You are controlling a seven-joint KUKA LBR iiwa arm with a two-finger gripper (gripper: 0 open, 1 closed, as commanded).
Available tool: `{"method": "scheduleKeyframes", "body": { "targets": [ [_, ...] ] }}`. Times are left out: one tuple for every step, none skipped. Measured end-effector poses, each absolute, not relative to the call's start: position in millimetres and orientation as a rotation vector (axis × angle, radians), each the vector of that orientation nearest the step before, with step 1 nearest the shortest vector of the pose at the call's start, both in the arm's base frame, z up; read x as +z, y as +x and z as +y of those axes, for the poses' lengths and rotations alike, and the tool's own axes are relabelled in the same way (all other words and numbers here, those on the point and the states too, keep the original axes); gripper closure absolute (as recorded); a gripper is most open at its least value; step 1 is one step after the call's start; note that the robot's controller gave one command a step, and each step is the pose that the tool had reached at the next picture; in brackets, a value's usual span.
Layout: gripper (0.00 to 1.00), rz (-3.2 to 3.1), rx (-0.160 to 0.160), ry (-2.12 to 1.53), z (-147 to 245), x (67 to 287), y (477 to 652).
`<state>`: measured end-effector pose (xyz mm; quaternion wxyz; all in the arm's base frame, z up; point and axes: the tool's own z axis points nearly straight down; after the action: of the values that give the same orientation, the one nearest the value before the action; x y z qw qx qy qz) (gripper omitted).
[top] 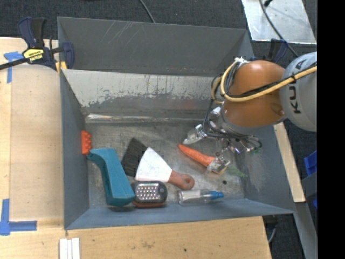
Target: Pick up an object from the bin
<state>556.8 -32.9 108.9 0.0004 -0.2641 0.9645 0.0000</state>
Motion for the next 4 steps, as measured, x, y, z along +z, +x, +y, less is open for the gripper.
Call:
{"method": "scheduleKeyframes", "body": {
  "targets": [
    [0.0, 3.04, 0.0, -0.785, -33.8, 93.5, 561.9],
    [0.0, 3.025, 0.001, -0.843, -34.7, 89.3, 564.2],
    [1.0, 2.873, -0.019, -1.237, -49.8, 92.8, 585.7],
    [1.0, 2.862, -0.028, -1.252, -43.4, 92.5, 582.8]
  ]
}}
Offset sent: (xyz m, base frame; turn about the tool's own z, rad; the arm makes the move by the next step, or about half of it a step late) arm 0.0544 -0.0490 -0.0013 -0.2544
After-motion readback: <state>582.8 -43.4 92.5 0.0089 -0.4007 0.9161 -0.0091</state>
